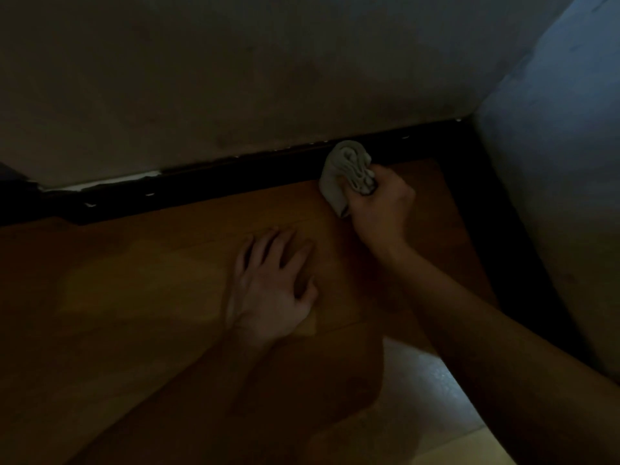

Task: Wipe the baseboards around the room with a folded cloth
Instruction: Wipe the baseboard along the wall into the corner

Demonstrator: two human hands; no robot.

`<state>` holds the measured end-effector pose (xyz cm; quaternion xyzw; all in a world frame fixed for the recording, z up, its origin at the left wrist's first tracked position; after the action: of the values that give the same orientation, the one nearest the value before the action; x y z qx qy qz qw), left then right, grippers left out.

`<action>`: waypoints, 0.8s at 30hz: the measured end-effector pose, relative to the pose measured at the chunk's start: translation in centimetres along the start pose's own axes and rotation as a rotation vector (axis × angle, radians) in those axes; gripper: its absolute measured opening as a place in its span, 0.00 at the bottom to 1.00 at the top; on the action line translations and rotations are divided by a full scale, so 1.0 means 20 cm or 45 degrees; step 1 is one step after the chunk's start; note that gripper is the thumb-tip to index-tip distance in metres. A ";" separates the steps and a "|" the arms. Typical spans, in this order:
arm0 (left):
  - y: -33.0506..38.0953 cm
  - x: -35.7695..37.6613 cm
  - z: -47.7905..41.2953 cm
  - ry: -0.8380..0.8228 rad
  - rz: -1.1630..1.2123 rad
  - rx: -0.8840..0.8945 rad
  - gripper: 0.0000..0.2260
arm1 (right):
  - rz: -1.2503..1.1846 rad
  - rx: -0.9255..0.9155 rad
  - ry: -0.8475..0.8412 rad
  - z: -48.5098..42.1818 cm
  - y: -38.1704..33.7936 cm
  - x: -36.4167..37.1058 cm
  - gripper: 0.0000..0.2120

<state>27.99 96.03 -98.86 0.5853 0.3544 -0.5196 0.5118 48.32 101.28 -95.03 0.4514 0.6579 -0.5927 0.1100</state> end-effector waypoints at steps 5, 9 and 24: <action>0.00 -0.01 0.00 0.005 0.017 -0.004 0.26 | 0.073 0.082 0.120 -0.02 0.05 -0.08 0.10; 0.00 -0.01 0.00 0.005 0.045 0.001 0.25 | 0.039 0.005 0.071 0.02 -0.03 0.01 0.09; 0.00 0.00 0.00 -0.034 -0.003 0.005 0.25 | 0.244 0.312 0.203 -0.09 0.26 -0.29 0.16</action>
<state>27.97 96.09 -98.94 0.5788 0.3473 -0.5286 0.5147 56.05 99.69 -94.03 0.5677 0.5412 -0.6176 0.0575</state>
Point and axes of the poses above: each hand's wrist, its own z-axis away from the middle knuckle, its own x-axis out of the palm, y = z × x, the point moved 7 cm from there along -z, towards the middle knuckle, and after that the axes turned 14 degrees about -x, right-handed, at the moved point
